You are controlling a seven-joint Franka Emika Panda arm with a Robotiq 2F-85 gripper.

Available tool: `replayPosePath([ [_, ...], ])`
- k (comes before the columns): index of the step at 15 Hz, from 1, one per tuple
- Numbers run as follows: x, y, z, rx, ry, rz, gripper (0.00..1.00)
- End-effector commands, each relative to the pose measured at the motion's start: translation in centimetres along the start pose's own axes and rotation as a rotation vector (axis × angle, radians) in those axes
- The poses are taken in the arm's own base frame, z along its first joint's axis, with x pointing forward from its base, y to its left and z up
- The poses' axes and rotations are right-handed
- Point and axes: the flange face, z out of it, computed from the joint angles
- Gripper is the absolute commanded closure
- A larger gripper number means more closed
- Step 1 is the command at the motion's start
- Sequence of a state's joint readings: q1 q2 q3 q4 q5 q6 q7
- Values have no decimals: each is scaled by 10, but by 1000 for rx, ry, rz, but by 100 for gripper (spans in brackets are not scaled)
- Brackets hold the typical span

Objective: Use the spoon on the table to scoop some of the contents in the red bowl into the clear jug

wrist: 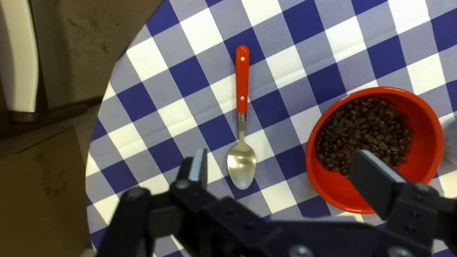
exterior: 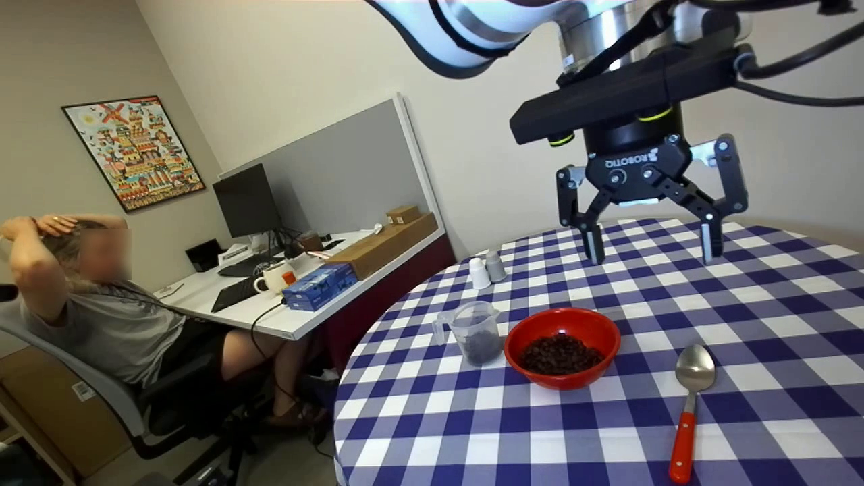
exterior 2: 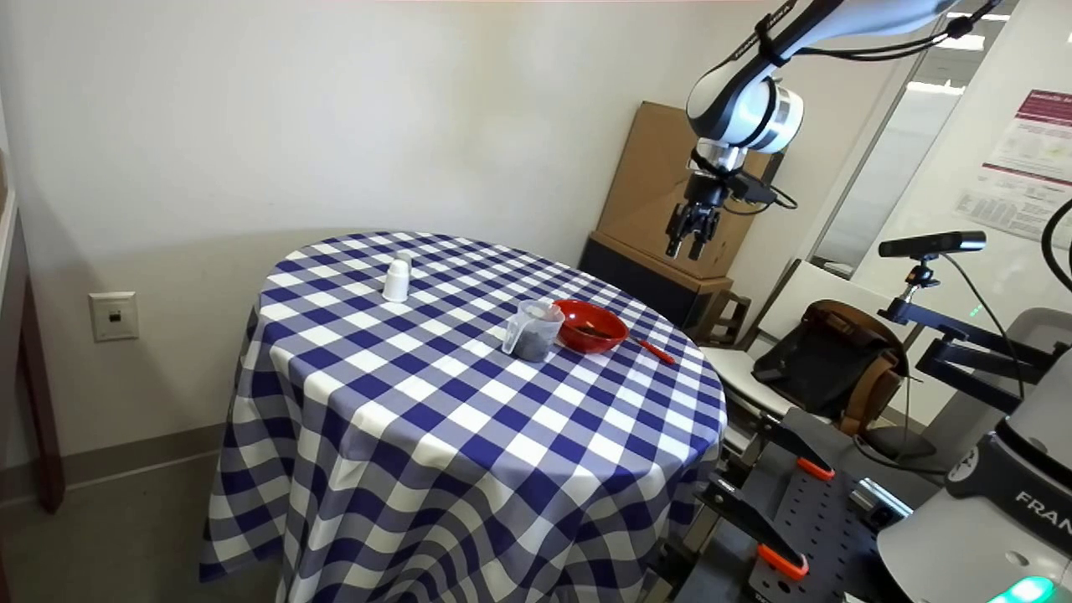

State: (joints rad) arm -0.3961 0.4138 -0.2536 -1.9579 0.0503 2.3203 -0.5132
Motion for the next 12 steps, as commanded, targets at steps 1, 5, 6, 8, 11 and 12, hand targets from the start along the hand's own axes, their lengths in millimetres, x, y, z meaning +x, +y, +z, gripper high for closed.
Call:
replayPosePath([
  [1,0,23,28,13,21,37,0],
  [5,-12,30,67,26,3,37,0],
  [6,-15,29,77,31,-5,27,0],
  [8,-19,24,96,45,-24,-5,0],
  [11,-19,16,119,61,-33,-53,0],
  [12,-18,15,128,53,-22,-72,0],
])
